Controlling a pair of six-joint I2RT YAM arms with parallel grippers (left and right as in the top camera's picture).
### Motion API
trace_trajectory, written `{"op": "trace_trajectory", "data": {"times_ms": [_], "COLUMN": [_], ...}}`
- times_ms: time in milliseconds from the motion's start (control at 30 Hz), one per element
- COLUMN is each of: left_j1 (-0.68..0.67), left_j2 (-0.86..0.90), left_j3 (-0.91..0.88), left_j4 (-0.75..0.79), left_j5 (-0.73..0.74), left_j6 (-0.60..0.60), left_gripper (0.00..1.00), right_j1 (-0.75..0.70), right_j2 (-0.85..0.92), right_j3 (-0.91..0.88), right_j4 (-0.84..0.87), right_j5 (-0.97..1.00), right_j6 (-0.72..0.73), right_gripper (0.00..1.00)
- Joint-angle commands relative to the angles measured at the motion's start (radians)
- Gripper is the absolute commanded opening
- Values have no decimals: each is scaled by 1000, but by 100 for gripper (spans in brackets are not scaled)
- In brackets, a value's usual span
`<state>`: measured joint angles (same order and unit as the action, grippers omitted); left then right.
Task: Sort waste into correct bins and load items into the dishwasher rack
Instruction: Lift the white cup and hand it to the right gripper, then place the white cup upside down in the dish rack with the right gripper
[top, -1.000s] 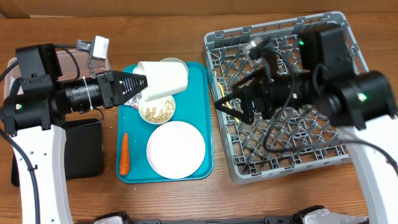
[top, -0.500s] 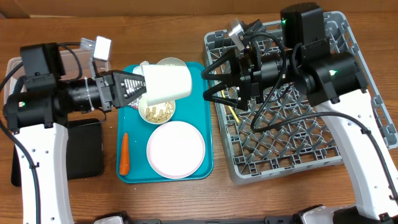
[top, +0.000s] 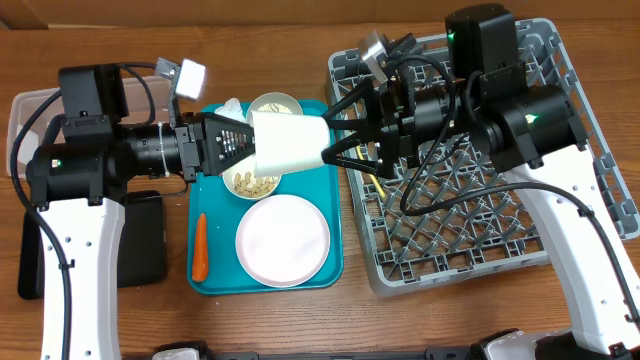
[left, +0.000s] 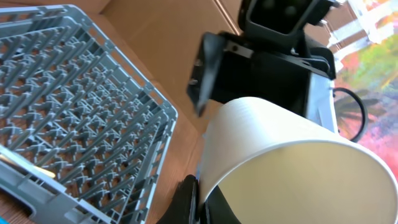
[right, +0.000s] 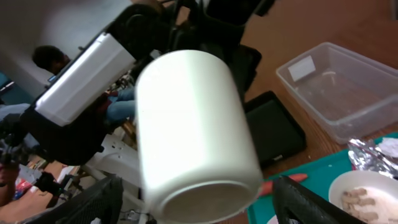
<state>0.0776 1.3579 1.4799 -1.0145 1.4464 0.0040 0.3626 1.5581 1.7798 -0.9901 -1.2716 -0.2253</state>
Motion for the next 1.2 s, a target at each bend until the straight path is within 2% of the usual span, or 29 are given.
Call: {"op": "trace_trajectory", "data": {"times_ms": [0, 167, 467, 733, 900, 933, 1033, 1100, 1167], "left_j1": [-8, -9, -63, -56, -57, -56, -50, -39, -26], "left_j2": [2, 2, 2, 2, 2, 2, 2, 2, 2], "left_j3": [13, 13, 13, 13, 13, 13, 13, 13, 13], "left_j4": [6, 6, 29, 29, 32, 33, 33, 33, 32], "left_j5": [43, 43, 43, -8, -40, -42, -45, -44, -44], "left_j6": [27, 27, 49, 49, 49, 49, 48, 35, 26], "left_gripper": [4, 4, 4, 4, 4, 7, 38, 46, 49], "right_j1": [4, 4, 60, 56, 58, 57, 54, 47, 47], "right_j2": [10, 16, 23, 25, 25, 25, 24, 24, 24], "right_j3": [5, 5, 5, 5, 5, 5, 5, 5, 5], "right_j4": [-6, -2, 77, 57, 53, 53, 45, 28, -4], "right_j5": [49, 93, 38, 47, 47, 48, 56, 82, 97], "right_j6": [-7, -7, -11, -11, -11, -11, -10, 2, 8], "right_gripper": [83, 89, 89, 84, 74, 71, 66, 63, 60]}}
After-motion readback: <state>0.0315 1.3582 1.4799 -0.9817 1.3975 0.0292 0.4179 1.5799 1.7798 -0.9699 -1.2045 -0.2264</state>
